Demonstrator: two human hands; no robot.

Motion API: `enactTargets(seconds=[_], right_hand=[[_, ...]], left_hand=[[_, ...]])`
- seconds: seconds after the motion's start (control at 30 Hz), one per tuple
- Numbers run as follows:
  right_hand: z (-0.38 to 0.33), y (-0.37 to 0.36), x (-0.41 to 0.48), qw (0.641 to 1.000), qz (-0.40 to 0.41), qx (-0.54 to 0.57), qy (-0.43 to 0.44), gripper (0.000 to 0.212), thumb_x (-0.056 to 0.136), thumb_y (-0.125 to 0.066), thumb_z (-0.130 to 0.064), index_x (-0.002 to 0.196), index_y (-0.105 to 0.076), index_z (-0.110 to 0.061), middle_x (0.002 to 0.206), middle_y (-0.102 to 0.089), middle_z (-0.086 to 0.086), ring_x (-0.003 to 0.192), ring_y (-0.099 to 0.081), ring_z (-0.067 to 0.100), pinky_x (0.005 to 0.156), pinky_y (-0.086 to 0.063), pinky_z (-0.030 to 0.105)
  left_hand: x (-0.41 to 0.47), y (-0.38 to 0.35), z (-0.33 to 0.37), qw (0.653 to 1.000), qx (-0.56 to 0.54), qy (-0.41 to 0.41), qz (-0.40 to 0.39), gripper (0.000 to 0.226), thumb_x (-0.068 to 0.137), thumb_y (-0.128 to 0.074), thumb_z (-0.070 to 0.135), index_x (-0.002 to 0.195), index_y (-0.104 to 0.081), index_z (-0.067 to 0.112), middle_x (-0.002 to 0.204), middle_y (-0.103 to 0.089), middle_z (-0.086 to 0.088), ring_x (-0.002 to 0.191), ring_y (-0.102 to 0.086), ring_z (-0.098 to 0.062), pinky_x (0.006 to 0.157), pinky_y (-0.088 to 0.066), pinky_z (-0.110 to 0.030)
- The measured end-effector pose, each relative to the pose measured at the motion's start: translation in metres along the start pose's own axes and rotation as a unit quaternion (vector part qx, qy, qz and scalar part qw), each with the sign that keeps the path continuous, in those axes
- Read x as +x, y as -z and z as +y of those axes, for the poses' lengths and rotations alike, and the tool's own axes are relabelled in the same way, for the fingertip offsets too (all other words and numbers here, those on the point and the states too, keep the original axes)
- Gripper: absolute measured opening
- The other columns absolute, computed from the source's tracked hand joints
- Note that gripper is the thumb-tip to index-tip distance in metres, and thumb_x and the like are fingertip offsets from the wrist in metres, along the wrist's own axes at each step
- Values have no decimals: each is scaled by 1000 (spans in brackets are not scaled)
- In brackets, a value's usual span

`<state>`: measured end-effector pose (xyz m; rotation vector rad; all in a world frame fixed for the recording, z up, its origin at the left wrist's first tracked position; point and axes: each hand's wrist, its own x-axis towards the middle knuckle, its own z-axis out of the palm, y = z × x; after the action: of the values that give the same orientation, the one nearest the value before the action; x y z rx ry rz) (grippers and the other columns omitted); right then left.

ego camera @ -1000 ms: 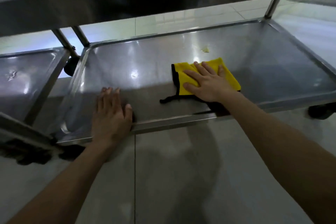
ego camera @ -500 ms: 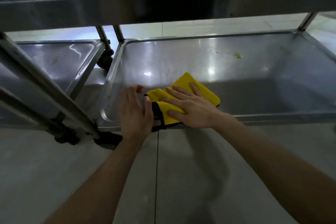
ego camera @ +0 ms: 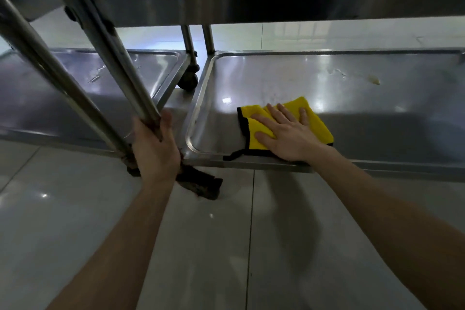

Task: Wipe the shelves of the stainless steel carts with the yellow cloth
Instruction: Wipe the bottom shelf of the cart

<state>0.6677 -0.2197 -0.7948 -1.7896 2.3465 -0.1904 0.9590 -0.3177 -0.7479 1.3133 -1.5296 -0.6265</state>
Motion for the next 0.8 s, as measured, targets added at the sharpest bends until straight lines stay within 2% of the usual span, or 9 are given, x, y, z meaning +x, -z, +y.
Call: enactTargets(seconds=[0.03, 0.07, 0.17, 0.27, 0.33, 0.43, 0.6, 0.7, 0.8], right_hand=[[-4, 0, 11, 1000, 1, -3, -13, 68, 101, -20, -78, 165, -7, -58, 181, 4, -7, 167, 8, 22, 125, 10, 71], [-8, 0, 23, 1000, 1, -6, -26, 69, 101, -19, -79, 165, -7, -57, 181, 5, -5, 166, 9, 24, 125, 10, 73], [-25, 2, 68, 998, -10, -30, -58, 72, 100, -15, -81, 166, -3, -55, 180, 10, 1, 166, 13, 32, 120, 12, 78], [-59, 2, 110, 997, -39, -42, -56, 76, 100, -16, -82, 167, 3, -51, 179, 15, 6, 164, 16, 39, 117, 14, 82], [-88, -1, 121, 997, -47, -45, -31, 77, 100, -16, -82, 168, 3, -51, 179, 15, 7, 164, 17, 40, 116, 14, 83], [-118, -13, 106, 997, -39, -47, 37, 75, 101, -16, -81, 168, -1, -51, 180, 13, 6, 165, 15, 37, 116, 14, 82], [-119, -24, 41, 989, -31, -22, 140, 73, 99, -12, -81, 166, -11, -51, 181, 0, 1, 166, 6, 29, 122, 9, 79], [-105, -16, 6, 982, -36, -39, 184, 69, 104, -31, -74, 167, -18, -48, 180, -10, 0, 166, -4, 27, 125, -2, 76], [-93, 4, -17, 970, -71, -71, 221, 76, 105, -60, -46, 169, -19, -38, 178, -17, 2, 164, -15, 26, 122, -24, 70]], left_hand=[[1, -1, -2, 1000, -9, 3, -3, 46, 108, -59, 49, 118, -57, 4, 81, -65, 9, 70, -63, 8, 69, -47, -17], [0, -3, -3, 1000, -7, 2, -5, 45, 109, -58, 48, 120, -56, 5, 78, -65, 11, 66, -62, 9, 63, -43, -17], [1, -5, -5, 1000, 4, -3, -7, 40, 109, -57, 47, 120, -53, 9, 77, -67, 9, 63, -63, 1, 63, -45, -27], [3, -5, -5, 999, 26, -4, -22, 26, 110, -56, 43, 112, -46, 19, 77, -66, 11, 65, -65, 3, 56, -41, -13], [3, -4, -6, 999, 31, -13, -27, 24, 110, -57, 41, 113, -43, 21, 79, -65, 12, 64, -64, -2, 54, -39, -10], [5, -4, -5, 999, 40, -29, -13, 32, 110, -58, 40, 119, -46, 11, 84, -68, 4, 69, -62, -12, 57, -36, -20], [4, -5, -1, 999, 30, -24, -17, 33, 110, -57, 39, 119, -46, 9, 87, -66, -1, 77, -63, -24, 68, -40, -32], [4, -1, 3, 999, 17, 5, -41, 38, 110, -58, 39, 126, -47, 6, 92, -69, 1, 86, -68, -26, 74, -46, -34], [5, 6, 11, 994, -6, 55, -98, 40, 111, -57, 35, 132, -44, 4, 107, -73, -9, 97, -71, -33, 83, -53, -39]])
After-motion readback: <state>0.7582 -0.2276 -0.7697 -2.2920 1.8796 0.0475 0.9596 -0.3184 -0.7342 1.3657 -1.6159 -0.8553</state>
